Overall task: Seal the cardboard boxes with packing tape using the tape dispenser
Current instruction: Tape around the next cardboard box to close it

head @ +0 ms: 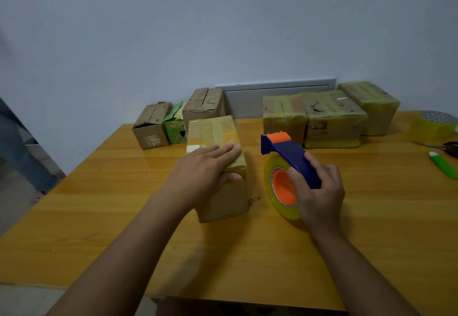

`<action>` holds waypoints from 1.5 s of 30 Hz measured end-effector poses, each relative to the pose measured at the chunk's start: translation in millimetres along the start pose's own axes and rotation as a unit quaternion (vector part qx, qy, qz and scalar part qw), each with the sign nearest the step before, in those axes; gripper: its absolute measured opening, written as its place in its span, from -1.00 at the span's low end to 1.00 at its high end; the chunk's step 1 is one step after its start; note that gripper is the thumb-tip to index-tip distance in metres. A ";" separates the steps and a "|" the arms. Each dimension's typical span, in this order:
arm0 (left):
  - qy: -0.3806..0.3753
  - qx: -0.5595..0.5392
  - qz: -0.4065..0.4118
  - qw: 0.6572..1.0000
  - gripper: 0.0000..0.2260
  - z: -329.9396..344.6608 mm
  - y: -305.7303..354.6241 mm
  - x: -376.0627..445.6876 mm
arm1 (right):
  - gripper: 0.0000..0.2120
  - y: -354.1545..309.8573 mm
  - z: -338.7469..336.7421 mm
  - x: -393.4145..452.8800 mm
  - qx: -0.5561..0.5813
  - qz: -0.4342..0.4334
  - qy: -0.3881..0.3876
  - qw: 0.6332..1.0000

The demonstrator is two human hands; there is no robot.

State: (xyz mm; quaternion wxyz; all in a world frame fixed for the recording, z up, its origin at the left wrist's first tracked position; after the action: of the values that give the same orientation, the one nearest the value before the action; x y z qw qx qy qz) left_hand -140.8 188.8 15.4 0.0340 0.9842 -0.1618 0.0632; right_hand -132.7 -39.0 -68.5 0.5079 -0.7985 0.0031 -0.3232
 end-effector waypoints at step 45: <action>0.106 -0.038 -0.119 0.987 -0.33 -30.5 -9.9 -14.4 | -0.35 5.7 -8.5 4.0 0.024 0.029 0.022 0.999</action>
State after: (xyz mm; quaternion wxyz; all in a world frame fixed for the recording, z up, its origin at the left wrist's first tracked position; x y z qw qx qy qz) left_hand -154.6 205.3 43.2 0.0960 0.9822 -0.0416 0.1562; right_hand -132.1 -49.9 -68.7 0.5359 -0.7782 0.0297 -0.3262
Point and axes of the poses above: each hand's wrist, its own x-axis towards the middle knuckle, its own z-axis out of the palm, y = z × x, the point moved 4 cm from there along x, towards the middle knuckle, and after that the axes turned 10 degrees about -x, right-handed, at the moved point
